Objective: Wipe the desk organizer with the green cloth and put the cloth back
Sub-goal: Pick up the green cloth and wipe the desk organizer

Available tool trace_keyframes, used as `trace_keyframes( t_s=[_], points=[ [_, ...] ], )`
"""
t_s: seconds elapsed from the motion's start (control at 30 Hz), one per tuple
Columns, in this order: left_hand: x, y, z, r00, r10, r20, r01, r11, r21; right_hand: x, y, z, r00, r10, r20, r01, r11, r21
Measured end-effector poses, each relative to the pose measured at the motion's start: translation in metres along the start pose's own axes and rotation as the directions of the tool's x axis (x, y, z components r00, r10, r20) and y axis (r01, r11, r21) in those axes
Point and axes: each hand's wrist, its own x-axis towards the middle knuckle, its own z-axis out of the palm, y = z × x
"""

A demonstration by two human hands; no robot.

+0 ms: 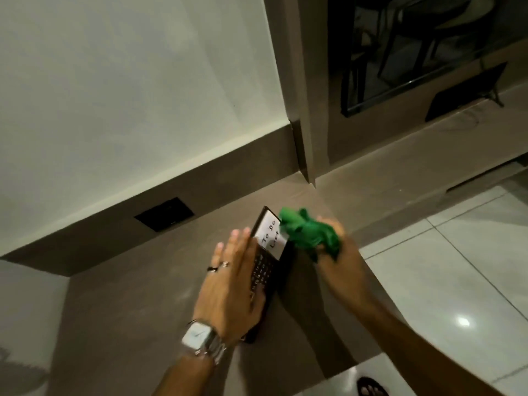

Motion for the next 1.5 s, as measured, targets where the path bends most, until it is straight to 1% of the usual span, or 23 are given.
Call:
trace_keyframes(
  t_s=[0.07,0.13,0.2,0.3,0.37,0.4,0.53,0.6,0.67,0.7,0.77,0.87,0.9,0.93,1.03,1.07,1.2,1.23,1.27,1.37,1.4,1.43,1.5],
  points=[
    [-0.022,-0.026,-0.007,0.99,-0.121,0.07,0.124,0.991,-0.043,-0.022,0.012,0.022,0.981,-0.137,0.138,0.145,0.988,-0.054],
    [-0.041,-0.041,0.0,0.971,-0.153,0.186,0.165,0.985,-0.051,-0.039,0.031,0.044,0.937,-0.245,0.247,0.29,0.942,-0.168],
    [-0.05,-0.044,0.013,0.954,-0.129,0.27,0.168,0.978,-0.125,-0.048,0.055,0.061,0.876,-0.33,0.352,0.453,0.815,-0.361],
    [-0.054,-0.044,0.029,0.952,-0.115,0.284,0.191,0.947,-0.258,-0.046,0.074,0.08,0.726,-0.421,0.544,0.664,0.634,-0.396],
    [-0.055,-0.048,0.03,0.957,-0.104,0.27,0.186,0.936,-0.3,-0.033,0.074,0.084,0.678,-0.457,0.576,0.723,0.557,-0.408],
    [-0.055,-0.05,0.029,0.958,-0.092,0.272,0.176,0.936,-0.304,-0.025,0.074,0.084,0.683,-0.455,0.571,0.722,0.537,-0.436],
    [-0.055,-0.048,0.026,0.955,-0.076,0.286,0.174,0.925,-0.336,-0.026,0.079,0.074,0.772,-0.368,0.518,0.624,0.591,-0.51],
    [-0.054,-0.045,0.024,0.953,-0.074,0.293,0.183,0.913,-0.364,-0.042,0.08,0.075,0.699,-0.409,0.587,0.695,0.583,-0.421],
    [-0.053,-0.045,0.024,0.953,-0.07,0.294,0.181,0.91,-0.372,-0.042,0.071,0.081,0.575,-0.502,0.646,0.8,0.513,-0.313],
    [-0.053,-0.046,0.025,0.954,-0.071,0.292,0.181,0.913,-0.366,-0.033,0.063,0.084,0.553,-0.541,0.634,0.821,0.485,-0.303],
    [-0.052,-0.047,0.026,0.951,-0.078,0.301,0.185,0.92,-0.345,-0.007,0.048,0.083,0.595,-0.57,0.567,0.802,0.469,-0.37],
    [-0.051,-0.048,0.027,0.944,-0.091,0.317,0.198,0.926,-0.323,0.007,0.047,0.075,0.74,-0.438,0.511,0.67,0.553,-0.496],
    [-0.051,-0.049,0.027,0.945,-0.092,0.314,0.196,0.927,-0.321,-0.001,0.051,0.074,0.755,-0.423,0.501,0.651,0.568,-0.504],
    [-0.051,-0.048,0.027,0.946,-0.095,0.31,0.198,0.926,-0.32,-0.012,0.056,0.076,0.736,-0.44,0.514,0.672,0.561,-0.483],
    [-0.052,-0.047,0.027,0.951,-0.102,0.293,0.198,0.926,-0.322,-0.028,0.06,0.082,0.582,-0.519,0.626,0.804,0.481,-0.349],
    [-0.051,-0.047,0.026,0.953,-0.102,0.285,0.194,0.929,-0.316,-0.02,0.057,0.083,0.577,-0.534,0.618,0.811,0.466,-0.355],
    [-0.05,-0.046,0.026,0.952,-0.1,0.288,0.182,0.944,-0.276,0.007,0.06,0.065,0.751,-0.424,0.507,0.659,0.526,-0.537],
    [-0.051,-0.046,0.026,0.953,-0.098,0.288,0.18,0.945,-0.273,0.0,0.068,0.06,0.766,-0.394,0.508,0.64,0.534,-0.552],
    [-0.051,-0.046,0.026,0.953,-0.097,0.287,0.179,0.945,-0.275,-0.011,0.077,0.056,0.751,-0.387,0.535,0.657,0.527,-0.539],
    [-0.051,-0.045,0.027,0.956,-0.092,0.278,0.177,0.938,-0.297,-0.041,0.09,0.055,0.552,-0.439,0.708,0.817,0.455,-0.354],
    [-0.05,-0.045,0.028,0.954,-0.091,0.284,0.177,0.94,-0.293,-0.037,0.085,0.057,0.516,-0.462,0.721,0.841,0.434,-0.324],
    [-0.05,-0.046,0.028,0.951,-0.087,0.296,0.174,0.943,-0.284,-0.027,0.077,0.059,0.53,-0.487,0.694,0.837,0.428,-0.34],
    [-0.049,-0.048,0.029,0.948,-0.082,0.308,0.171,0.947,-0.273,-0.003,0.066,0.058,0.667,-0.472,0.577,0.743,0.481,-0.466]
  ],
)
